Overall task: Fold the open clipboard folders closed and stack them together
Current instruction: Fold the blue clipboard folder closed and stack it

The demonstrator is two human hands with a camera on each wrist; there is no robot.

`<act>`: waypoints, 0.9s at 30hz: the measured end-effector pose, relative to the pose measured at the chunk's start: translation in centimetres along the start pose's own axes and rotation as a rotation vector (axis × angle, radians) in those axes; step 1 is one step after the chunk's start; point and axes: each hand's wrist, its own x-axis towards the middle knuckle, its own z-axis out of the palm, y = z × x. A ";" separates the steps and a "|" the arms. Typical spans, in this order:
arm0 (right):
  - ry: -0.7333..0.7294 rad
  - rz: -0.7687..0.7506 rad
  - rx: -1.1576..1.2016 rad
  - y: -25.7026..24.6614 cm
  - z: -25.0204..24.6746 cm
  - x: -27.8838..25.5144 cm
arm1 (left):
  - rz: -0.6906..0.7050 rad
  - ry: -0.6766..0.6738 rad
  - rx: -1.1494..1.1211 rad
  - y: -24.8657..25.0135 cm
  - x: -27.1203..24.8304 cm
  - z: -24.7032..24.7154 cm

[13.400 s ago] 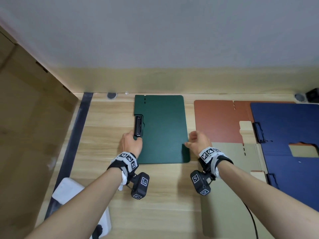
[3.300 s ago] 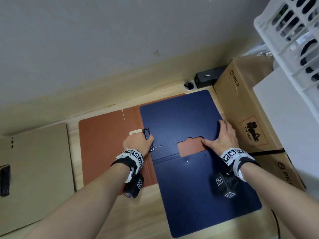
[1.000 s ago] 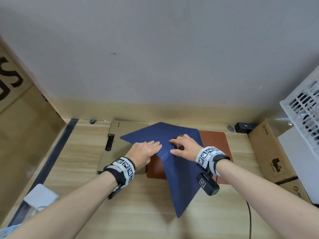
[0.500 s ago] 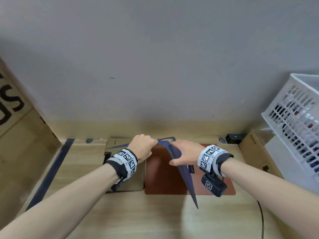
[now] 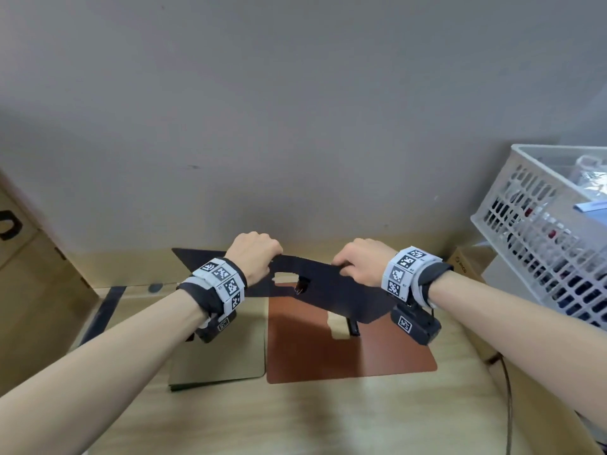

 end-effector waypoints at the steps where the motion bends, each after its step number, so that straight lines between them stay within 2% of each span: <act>1: 0.005 0.006 -0.019 0.1 -0.2 0.3 | -0.001 0.001 -0.007 -0.1 0.2 0.0; 6: 0.038 0.077 -0.027 0.5 -0.3 1.5 | -0.057 -0.040 -0.116 -1.0 1.0 0.1; 11: 0.022 0.105 0.128 1.6 2.2 3.2 | -0.112 -0.183 -0.359 -1.7 1.3 2.0; 15: -0.099 0.105 0.202 1.6 6.1 4.5 | -0.151 -0.320 -0.541 -1.6 1.4 5.6; 19: -0.211 0.094 0.295 1.6 10.9 6.3 | -0.192 -0.408 -0.610 -1.0 1.4 10.3; 24: -0.280 0.075 0.321 2.1 16.5 8.7 | -0.233 -0.453 -0.591 -0.4 2.2 15.9; 27: -0.240 0.131 0.311 2.5 19.4 10.2 | -0.293 -0.422 -0.580 -0.1 2.6 18.8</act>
